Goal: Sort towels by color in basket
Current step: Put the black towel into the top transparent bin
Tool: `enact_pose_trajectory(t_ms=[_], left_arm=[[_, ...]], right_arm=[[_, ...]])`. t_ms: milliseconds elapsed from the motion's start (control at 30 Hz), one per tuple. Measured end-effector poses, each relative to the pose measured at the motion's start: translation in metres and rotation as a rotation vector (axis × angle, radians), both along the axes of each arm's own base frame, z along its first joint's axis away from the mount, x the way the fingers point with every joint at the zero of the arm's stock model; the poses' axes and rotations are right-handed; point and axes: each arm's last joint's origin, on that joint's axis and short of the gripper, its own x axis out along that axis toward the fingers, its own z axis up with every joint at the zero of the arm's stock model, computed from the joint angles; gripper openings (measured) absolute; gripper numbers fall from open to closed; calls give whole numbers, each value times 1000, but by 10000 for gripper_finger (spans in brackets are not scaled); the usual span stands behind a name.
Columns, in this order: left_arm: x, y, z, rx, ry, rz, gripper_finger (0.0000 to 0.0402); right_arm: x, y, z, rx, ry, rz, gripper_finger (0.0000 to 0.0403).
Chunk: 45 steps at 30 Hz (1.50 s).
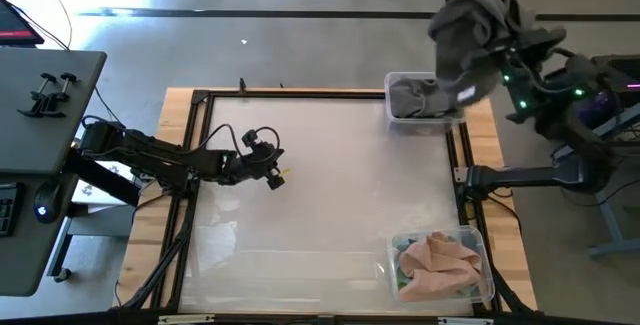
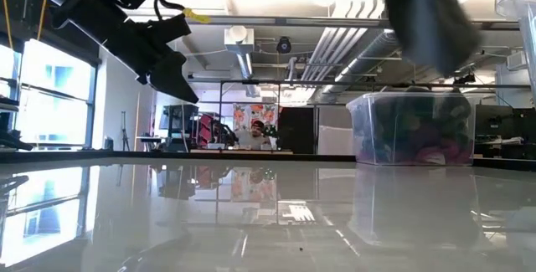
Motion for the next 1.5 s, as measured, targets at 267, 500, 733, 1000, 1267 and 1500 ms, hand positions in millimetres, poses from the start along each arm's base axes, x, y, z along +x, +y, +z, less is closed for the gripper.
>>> enact_pose_trajectory(t_ms=[267, 500, 733, 1000, 1267, 1500], left_arm=[[0, 0, 0, -11, 1, -12, 0], [1, -1, -1, -38, 3, -44, 0], [1, -1, -1, -39, 3, -44, 0], [1, -1, -1, -39, 2, -44, 0], [1, -1, -1, -39, 2, -45, 0], [1, -2, -1, -39, 3, -46, 0]], right_arm=[[34, -36, -23, 79, 232, -114, 17], [35, -69, -53, 269, 362, -209, 18], [27, -75, -77, 478, 414, -86, 18], [37, -112, -149, 986, 461, -1, 18], [54, -162, -222, 1268, 519, 29, 18], [56, -190, -257, 1390, 537, -45, 32]])
